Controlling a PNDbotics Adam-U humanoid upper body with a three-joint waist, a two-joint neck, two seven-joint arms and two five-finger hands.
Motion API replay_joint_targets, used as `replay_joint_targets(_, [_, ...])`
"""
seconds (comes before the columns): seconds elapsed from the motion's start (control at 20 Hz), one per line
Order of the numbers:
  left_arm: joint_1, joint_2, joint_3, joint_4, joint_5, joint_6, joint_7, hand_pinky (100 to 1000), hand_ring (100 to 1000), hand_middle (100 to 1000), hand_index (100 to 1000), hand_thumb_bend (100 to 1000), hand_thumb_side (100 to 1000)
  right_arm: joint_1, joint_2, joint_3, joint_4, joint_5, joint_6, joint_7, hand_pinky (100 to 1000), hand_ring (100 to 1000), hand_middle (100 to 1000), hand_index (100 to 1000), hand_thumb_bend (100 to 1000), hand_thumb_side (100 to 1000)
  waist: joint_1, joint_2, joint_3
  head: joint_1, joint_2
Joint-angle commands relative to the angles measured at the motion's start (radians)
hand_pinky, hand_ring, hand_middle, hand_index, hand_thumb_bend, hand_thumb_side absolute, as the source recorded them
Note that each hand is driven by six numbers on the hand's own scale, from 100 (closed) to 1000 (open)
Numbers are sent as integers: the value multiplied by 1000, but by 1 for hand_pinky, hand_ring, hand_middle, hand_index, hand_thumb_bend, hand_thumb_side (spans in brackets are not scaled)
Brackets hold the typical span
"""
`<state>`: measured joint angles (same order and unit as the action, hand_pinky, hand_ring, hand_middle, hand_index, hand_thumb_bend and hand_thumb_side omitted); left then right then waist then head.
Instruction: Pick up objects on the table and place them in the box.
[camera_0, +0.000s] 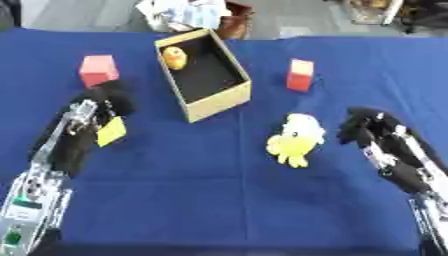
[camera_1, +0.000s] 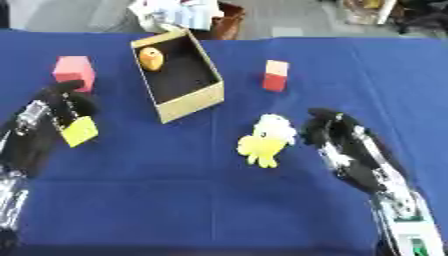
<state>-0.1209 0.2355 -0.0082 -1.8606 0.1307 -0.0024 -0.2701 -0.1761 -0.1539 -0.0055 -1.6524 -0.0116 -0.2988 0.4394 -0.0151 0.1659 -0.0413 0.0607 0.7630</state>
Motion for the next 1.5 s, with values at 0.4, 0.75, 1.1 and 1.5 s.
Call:
replay_joint_targets(0.4, [-4,7,1,-10,-1,-2,0,808,695,626,856,100,832,-9,-8,-1,-11,-7,-1,3,605,639,632,827,100,470,1,-26,-1,2,-7])
replay_joint_targets(0.75, [-19,81,33,-25,-125,-33,29,823,720,654,885,100,639,-7,-12,-1,-10,-6,-1,4,606,639,633,827,100,470,5,-28,-3,-1,-7])
replay_joint_targets(1.1, [-62,213,61,22,-410,-74,-41,866,799,778,946,100,567,-6,-16,-2,-9,-3,-2,1,606,639,634,828,100,470,9,-29,-2,-10,-16])
replay_joint_targets(1.5, [-127,355,53,135,-624,-85,-119,862,806,804,947,100,437,-4,-20,-5,-8,0,-3,-3,606,639,634,828,100,470,12,-28,-4,-13,-19])
